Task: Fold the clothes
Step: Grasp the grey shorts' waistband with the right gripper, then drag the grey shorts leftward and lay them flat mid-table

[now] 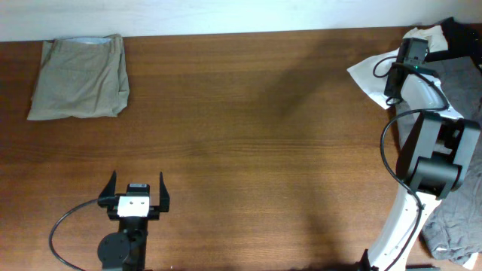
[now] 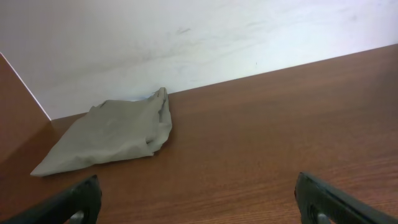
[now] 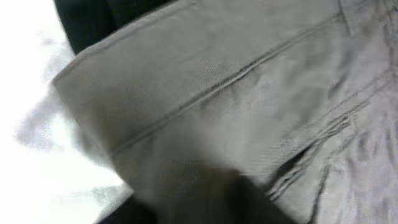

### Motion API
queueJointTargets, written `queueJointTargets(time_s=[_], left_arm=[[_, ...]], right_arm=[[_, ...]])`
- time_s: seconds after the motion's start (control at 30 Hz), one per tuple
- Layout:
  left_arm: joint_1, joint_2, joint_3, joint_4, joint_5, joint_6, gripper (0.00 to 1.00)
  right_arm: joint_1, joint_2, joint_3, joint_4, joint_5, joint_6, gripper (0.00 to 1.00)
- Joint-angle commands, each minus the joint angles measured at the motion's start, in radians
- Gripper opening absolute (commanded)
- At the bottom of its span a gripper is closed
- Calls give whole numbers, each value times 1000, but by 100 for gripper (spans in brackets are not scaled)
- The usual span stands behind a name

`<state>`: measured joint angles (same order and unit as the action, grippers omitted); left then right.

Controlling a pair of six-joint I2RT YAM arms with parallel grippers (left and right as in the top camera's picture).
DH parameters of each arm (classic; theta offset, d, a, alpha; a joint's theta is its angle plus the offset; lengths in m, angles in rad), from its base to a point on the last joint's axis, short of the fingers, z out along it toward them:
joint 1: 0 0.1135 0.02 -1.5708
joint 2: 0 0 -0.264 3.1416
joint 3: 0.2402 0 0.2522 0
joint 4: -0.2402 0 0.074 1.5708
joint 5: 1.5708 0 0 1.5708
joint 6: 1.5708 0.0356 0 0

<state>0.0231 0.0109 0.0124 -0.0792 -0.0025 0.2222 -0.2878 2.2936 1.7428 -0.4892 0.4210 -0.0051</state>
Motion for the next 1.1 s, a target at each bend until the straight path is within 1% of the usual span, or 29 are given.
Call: queueJointTargets(time_s=[0.0,0.07,0.17,0.27,0.37,0.43,0.57,0.67,0.73,0.8,0.83,0.9,0.97,1.03,1.07], left_arm=[[6,-4,-3,-4,14,15,99],[6,-4,-3,-4,14,15,99],[6,-4,-3,-4,14,15,99],[6,-4,-3,-4,14,15,99],[6,-4,-3,-4,14,15,99],[6,-4,-3,-4,14,15,99],[6,-4,-3,-4,14,15,99],[6,-4,-3,-4,14,15,99],[6,-4,-3,-4,14,15,99],[6,-4,-3,-4,14,15,99],[6,-4,-3,-4,14,15,99],[6,-4,-3,-4,14,15,99],[6,-4,-3,-4,14,15,99],[6,-4,-3,-4,14,15,99],[6,-4,-3,-4,14,15,99]], right_arm=[[-2,-70,10,-1,-16,66,14],[-2,-89,10,-12,-18,66,4],[-2,-112,10,-34,-18,70,4],[-3,-175,10,-69,-16,134,4],[-3,-273,10,-119,-18,172,4],[1,-331,10,-172,-56,172,3],[18,-440,10,-249,-148,173,4],[58,-527,10,-275,-343,183,4],[100,-545,10,-285,-479,187,4],[177,-542,10,-317,-557,224,4],[257,-534,10,-327,-576,238,4],[353,-525,10,-320,-576,277,4],[507,-507,10,-294,-575,311,4],[612,-484,10,-270,-575,337,4],[703,-452,10,-251,-572,371,4]])
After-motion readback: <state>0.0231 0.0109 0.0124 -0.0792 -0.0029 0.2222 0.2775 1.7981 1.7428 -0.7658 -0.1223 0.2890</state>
